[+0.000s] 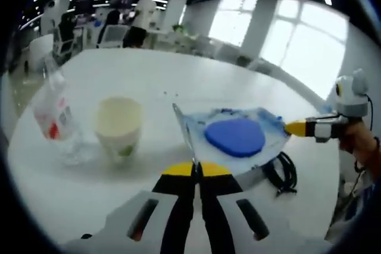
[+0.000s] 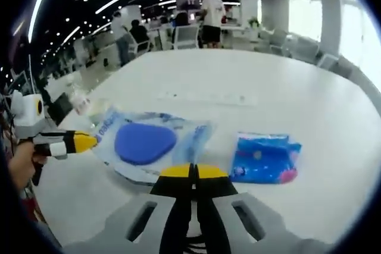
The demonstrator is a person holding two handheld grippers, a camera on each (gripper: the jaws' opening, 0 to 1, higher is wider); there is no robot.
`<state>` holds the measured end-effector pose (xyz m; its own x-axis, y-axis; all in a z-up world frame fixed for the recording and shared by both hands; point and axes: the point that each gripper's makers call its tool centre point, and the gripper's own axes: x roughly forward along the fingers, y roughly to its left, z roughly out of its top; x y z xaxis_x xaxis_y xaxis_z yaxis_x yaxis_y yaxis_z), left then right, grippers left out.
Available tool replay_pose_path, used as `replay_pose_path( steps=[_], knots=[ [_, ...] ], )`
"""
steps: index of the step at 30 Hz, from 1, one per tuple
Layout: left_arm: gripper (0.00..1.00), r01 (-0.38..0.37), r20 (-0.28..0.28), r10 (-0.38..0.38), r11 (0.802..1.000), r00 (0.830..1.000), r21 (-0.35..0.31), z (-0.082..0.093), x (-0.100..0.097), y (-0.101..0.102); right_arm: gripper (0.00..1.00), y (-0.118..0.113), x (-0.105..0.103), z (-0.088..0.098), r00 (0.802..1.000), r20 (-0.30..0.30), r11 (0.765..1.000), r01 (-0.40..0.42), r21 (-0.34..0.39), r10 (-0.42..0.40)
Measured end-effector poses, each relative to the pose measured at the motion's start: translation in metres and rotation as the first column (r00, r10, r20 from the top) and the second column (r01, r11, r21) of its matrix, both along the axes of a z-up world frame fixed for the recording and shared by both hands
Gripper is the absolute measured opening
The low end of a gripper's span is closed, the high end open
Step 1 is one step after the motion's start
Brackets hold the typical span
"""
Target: Arrange the tabletop items into an orderly group along one side of the table until the central work area is clear of visible clutter.
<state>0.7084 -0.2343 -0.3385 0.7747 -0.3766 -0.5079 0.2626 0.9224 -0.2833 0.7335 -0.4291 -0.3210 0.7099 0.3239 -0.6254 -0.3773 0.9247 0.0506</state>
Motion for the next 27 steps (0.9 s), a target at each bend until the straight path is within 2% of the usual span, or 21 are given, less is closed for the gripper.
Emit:
replay_pose_path(
  steps=[9,15,20,25,27],
  knots=[
    [0.0,-0.024,0.014,0.024,0.999,1.0,0.023,-0.013,0.019,-0.001,0.01,-0.002,0.018,-0.019,1.0,-0.022,1.0,0.011,0.02,-0.01],
    [0.0,-0.055,0.011,0.055,0.998,0.998,0.022,-0.023,0.019,-0.001,0.01,-0.001,0.025,-0.027,1.0,-0.027,0.999,-0.004,0.033,0.005],
    [0.0,-0.068,0.008,0.068,0.997,0.998,0.02,-0.029,0.021,0.001,0.01,0.001,0.026,-0.033,0.999,-0.034,0.999,-0.028,0.017,0.028],
    [0.0,-0.082,0.006,0.082,0.996,0.997,0.033,-0.032,0.023,0.002,0.01,0.001,0.027,-0.042,0.998,-0.045,0.999,-0.046,-0.001,0.046],
    [0.0,-0.085,0.01,0.084,0.994,0.996,0.062,-0.035,0.023,0.003,0.01,0.003,0.028,-0.042,0.998,-0.037,0.998,-0.059,0.0,0.059]
  ],
)
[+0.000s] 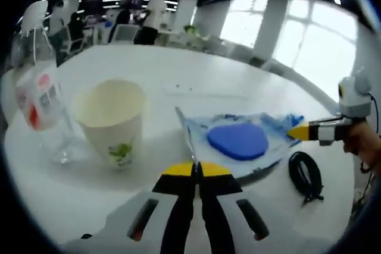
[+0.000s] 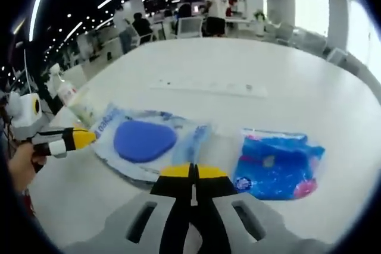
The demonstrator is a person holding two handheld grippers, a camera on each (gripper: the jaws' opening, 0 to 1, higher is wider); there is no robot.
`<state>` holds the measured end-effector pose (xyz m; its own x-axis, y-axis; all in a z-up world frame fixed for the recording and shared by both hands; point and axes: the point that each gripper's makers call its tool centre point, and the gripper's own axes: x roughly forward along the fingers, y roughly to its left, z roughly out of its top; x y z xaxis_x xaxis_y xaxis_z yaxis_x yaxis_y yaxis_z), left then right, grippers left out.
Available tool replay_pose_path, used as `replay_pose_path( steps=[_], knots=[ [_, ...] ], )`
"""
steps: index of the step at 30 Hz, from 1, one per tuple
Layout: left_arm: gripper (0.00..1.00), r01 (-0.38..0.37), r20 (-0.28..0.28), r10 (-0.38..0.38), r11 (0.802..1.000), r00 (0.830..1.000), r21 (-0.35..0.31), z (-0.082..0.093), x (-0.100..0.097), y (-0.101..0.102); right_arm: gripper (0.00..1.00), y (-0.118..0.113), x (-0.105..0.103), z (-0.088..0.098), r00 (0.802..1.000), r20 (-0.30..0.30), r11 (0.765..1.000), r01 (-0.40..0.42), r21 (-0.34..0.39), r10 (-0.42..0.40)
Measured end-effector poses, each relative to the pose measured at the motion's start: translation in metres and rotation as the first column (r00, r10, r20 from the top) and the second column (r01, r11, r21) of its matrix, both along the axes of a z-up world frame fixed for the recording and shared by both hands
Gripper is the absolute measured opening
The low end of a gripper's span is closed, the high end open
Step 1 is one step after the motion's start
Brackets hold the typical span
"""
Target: Arrange the tabletop items into an orderly group along one side of the table until the central work area is clear of visible clutter.
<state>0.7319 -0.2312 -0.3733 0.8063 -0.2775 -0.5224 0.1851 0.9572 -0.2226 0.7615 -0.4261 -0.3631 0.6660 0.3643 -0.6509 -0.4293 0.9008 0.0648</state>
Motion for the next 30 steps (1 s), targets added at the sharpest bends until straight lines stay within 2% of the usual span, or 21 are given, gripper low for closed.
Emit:
replay_pose_path(
  steps=[7,13,15,17,20,25,27,30],
  knots=[
    [0.0,-0.01,0.004,0.01,1.0,1.0,0.012,-0.006,0.0,0.0,0.01,-0.002,-0.003,-0.014,1.0,0.004,1.0,-0.005,-0.022,0.005],
    [0.02,-0.012,-0.006,0.013,0.998,1.0,0.066,-0.008,-0.001,0.001,0.03,-0.002,-0.001,-0.013,0.999,0.026,0.998,-0.042,-0.043,0.043],
    [0.04,-0.019,-0.004,0.019,0.997,1.0,0.08,-0.008,-0.001,0.003,0.06,-0.003,0.001,-0.009,0.998,0.048,0.998,-0.039,-0.055,0.041],
    [0.06,-0.023,-0.007,0.023,0.995,1.0,0.096,-0.006,-0.002,0.005,0.11,-0.009,0.001,0.0,0.997,0.074,0.996,-0.014,-0.089,0.021],
    [0.15,-0.035,-0.006,0.036,0.993,0.999,0.115,0.006,-0.006,0.011,0.24,-0.008,-0.004,0.014,0.995,0.099,0.997,-0.014,-0.077,0.022],
    [0.31,-0.032,0.027,0.029,0.992,0.999,0.125,0.032,-0.02,0.019,0.39,-0.006,-0.014,0.052,0.985,0.171,1.0,-0.015,-0.007,0.016],
    [0.36,-0.035,0.035,0.031,0.992,0.999,0.121,0.043,-0.027,0.022,0.49,-0.005,-0.018,0.062,0.982,0.19,1.0,-0.019,-0.002,0.019],
    [0.41,-0.017,0.045,0.012,0.993,0.999,0.113,0.056,-0.035,0.021,0.56,-0.003,-0.029,0.076,0.979,0.199,0.999,-0.041,0.022,0.036]
  ],
)
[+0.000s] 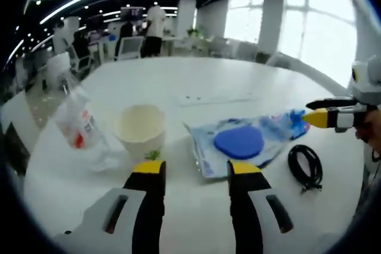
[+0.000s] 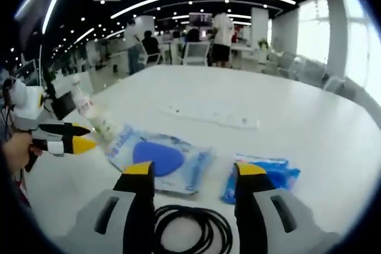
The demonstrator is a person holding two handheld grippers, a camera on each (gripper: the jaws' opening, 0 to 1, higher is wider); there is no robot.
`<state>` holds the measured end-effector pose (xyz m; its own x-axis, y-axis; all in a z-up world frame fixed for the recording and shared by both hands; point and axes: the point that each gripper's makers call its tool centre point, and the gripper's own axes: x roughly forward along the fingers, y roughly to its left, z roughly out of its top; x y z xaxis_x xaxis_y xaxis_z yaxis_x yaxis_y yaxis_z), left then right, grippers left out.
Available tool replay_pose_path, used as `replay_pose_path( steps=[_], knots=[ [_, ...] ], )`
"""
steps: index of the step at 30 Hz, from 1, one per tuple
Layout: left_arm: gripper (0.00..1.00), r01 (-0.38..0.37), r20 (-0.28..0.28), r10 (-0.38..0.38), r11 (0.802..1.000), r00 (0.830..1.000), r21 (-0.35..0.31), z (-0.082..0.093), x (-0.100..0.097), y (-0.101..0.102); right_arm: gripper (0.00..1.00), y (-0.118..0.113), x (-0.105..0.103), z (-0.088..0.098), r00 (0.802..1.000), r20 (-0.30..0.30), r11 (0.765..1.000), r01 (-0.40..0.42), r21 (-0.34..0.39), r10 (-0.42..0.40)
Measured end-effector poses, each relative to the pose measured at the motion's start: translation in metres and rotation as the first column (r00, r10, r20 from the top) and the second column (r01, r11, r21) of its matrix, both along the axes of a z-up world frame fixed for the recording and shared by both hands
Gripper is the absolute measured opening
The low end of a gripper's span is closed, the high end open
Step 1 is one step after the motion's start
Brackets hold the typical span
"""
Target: Arrange the tabletop items into an orderly group along one side of the table until the central work area is clear of visible clutter.
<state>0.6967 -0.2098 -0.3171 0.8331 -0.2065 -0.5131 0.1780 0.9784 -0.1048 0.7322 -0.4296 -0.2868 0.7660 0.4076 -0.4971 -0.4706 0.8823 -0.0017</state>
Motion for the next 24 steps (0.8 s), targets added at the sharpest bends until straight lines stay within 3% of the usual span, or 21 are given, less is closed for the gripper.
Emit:
replay_pose_path(
  steps=[5,8,17,24],
  knots=[
    [0.49,0.025,0.018,-0.025,1.0,1.0,0.001,0.016,-0.015,0.0,0.72,-0.003,-0.018,0.01,1.0,-0.028,0.999,0.013,0.039,-0.012],
    [0.57,0.078,0.039,-0.077,0.997,0.996,-0.012,0.024,-0.027,-0.004,0.8,0.001,-0.035,0.019,0.999,-0.036,0.999,-0.018,0.05,0.02],
    [0.78,0.129,0.061,-0.131,0.991,0.99,0.034,0.046,-0.071,0.0,0.97,0.003,-0.084,0.04,0.997,-0.045,0.994,-0.064,0.084,0.068],
    [0.88,0.123,0.069,-0.127,0.991,0.99,0.058,0.061,-0.104,0.008,0.99,0.003,-0.123,0.051,0.995,-0.047,0.991,-0.088,0.1,0.093]
  ],
)
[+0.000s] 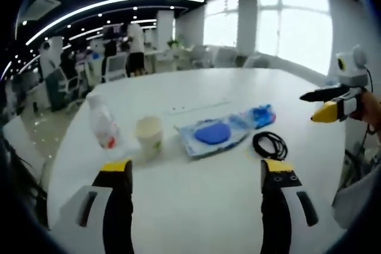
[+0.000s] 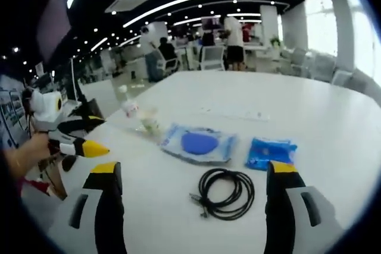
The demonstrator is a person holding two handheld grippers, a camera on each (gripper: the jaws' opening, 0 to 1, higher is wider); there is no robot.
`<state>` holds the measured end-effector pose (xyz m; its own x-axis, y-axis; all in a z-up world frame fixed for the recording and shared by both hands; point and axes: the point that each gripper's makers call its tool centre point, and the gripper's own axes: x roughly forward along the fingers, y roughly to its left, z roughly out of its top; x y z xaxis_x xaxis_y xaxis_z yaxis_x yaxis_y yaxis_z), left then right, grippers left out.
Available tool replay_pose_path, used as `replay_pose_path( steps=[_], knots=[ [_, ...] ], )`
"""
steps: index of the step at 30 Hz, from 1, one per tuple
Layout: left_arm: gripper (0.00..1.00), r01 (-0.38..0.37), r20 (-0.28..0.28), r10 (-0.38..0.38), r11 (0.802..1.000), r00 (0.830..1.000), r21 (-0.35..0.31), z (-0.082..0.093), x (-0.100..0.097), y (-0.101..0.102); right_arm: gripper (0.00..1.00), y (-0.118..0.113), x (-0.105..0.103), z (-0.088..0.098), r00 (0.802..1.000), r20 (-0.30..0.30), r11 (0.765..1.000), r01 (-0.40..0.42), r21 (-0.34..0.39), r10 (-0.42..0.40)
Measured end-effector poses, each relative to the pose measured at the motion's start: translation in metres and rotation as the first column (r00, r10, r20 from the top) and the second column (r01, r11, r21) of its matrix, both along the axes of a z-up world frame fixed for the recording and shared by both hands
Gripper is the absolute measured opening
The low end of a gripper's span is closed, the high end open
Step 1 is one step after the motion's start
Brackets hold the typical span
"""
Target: Arrange the tabletop items into an orderly group along one side of the table until the central work area is clear of visible clutter.
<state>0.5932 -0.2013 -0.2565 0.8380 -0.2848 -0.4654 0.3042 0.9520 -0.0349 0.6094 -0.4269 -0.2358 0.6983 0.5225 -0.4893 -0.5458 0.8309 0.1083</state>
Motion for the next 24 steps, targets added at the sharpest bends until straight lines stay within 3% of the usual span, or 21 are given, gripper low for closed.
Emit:
replay_pose_path(
  steps=[9,16,24],
  knots=[
    [0.99,-0.001,-0.006,0.001,1.0,1.0,0.012,0.008,-0.047,0.002,0.99,0.002,-0.056,-0.003,0.998,-0.046,0.999,-0.033,0.039,0.034],
    [0.99,0.0,0.002,0.0,0.999,1.0,0.034,0.016,-0.084,0.004,0.99,0.005,-0.092,-0.001,0.996,-0.068,0.996,-0.052,0.076,0.057],
    [0.99,0.012,0.003,-0.012,0.997,1.0,0.071,0.019,-0.106,0.002,0.99,0.007,-0.12,-0.012,0.991,-0.114,0.994,-0.063,0.088,0.073]
  ],
)
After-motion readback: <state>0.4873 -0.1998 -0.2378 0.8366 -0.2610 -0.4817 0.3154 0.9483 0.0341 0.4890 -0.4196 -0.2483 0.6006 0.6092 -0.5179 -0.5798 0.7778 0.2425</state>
